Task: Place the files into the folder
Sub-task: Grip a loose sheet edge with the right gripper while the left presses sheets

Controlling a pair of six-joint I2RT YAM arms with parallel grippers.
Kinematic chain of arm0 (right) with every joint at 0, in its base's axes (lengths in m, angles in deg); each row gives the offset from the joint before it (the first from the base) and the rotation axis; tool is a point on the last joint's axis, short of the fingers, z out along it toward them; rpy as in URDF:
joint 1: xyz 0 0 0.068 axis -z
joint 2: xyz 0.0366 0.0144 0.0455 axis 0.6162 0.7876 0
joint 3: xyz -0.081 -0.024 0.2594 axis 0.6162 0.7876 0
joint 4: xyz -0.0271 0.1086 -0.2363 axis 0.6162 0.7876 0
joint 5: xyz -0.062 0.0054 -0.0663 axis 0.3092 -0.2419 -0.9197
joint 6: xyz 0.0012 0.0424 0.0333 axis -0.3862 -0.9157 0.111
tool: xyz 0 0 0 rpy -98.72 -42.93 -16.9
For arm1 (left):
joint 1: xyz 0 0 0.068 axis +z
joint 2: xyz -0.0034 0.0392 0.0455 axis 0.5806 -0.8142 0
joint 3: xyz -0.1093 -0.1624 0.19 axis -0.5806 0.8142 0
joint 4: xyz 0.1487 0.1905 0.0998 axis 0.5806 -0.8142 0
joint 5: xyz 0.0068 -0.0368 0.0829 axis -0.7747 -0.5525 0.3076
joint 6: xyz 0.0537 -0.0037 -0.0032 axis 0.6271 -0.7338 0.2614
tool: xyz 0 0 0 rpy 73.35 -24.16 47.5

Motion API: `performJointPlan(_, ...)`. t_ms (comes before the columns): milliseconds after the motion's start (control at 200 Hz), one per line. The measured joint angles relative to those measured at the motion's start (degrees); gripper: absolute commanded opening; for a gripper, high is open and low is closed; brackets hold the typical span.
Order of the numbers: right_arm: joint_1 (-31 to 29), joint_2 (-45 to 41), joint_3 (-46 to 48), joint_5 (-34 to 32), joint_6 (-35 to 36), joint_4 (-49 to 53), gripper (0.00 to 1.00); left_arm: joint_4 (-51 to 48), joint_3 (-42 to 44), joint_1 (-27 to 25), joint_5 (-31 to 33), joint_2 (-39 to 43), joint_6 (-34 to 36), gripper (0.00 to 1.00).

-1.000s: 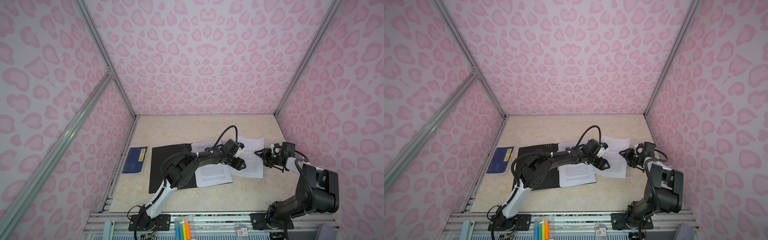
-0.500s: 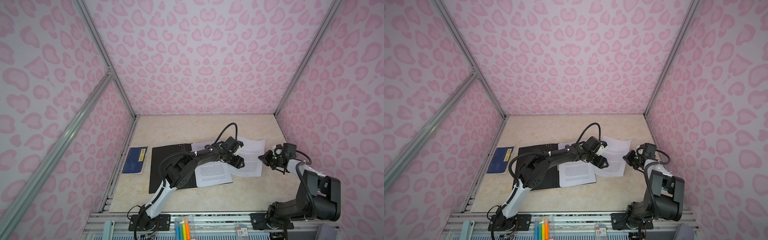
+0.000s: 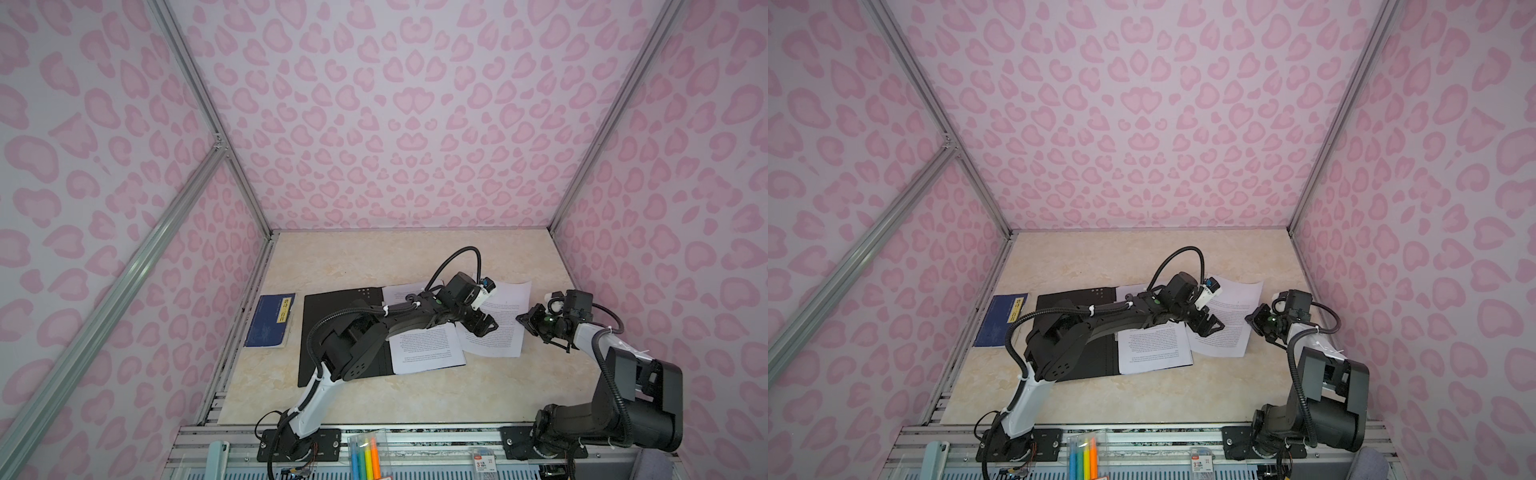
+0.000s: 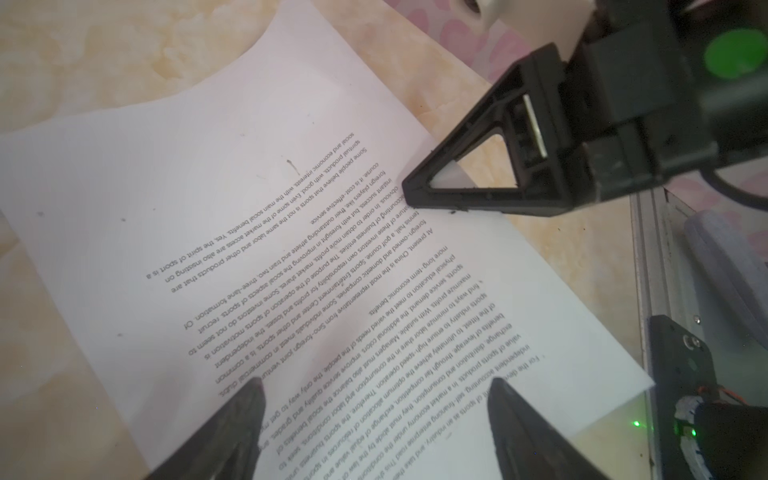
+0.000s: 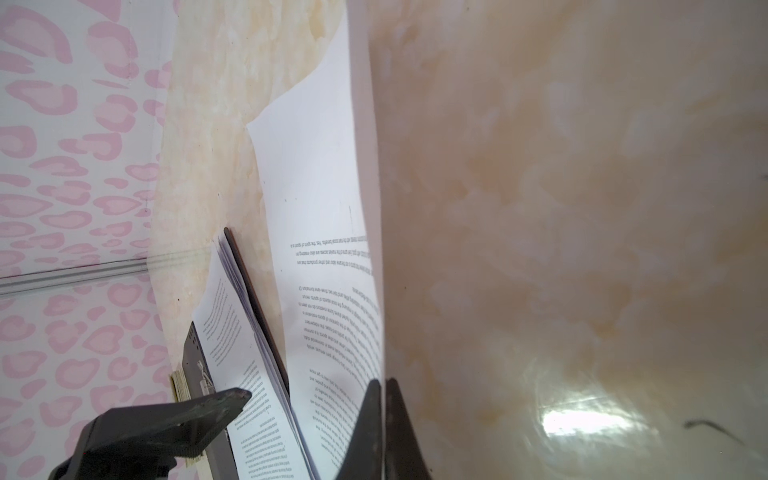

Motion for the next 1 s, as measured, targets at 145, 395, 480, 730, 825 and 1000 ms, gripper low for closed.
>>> performJointPlan(145,0.0,-0.7,0.1,0.0,-0.1,-0.4,0.00,10.6,8.9,-0.9,1.0,7.0,3.4,0.98)
performJointPlan(395,0.0,-1.0,0.1,0.4,-0.5,-1.1,0.00,22.4,19.8,-1.3,2.9,16.8,5.2,0.98)
performJointPlan(480,0.0,-1.6,0.2,0.4,-0.5,-1.2,0.00,22.6,25.0,-1.1,4.0,20.6,5.3,0.98)
performJointPlan(730,-0.1,-2.6,0.9,0.4,-1.0,-1.7,0.00,24.2,40.0,-1.2,8.2,36.8,4.8,0.98)
performJointPlan(825,-0.3,-3.3,0.9,0.3,-1.0,-1.7,0.00,24.0,43.9,-1.0,10.5,43.0,4.4,0.98)
performJointPlan(1000,-1.0,-4.9,0.9,-0.5,-0.7,-1.1,0.00,22.1,49.5,-0.9,14.4,54.6,3.6,0.98)
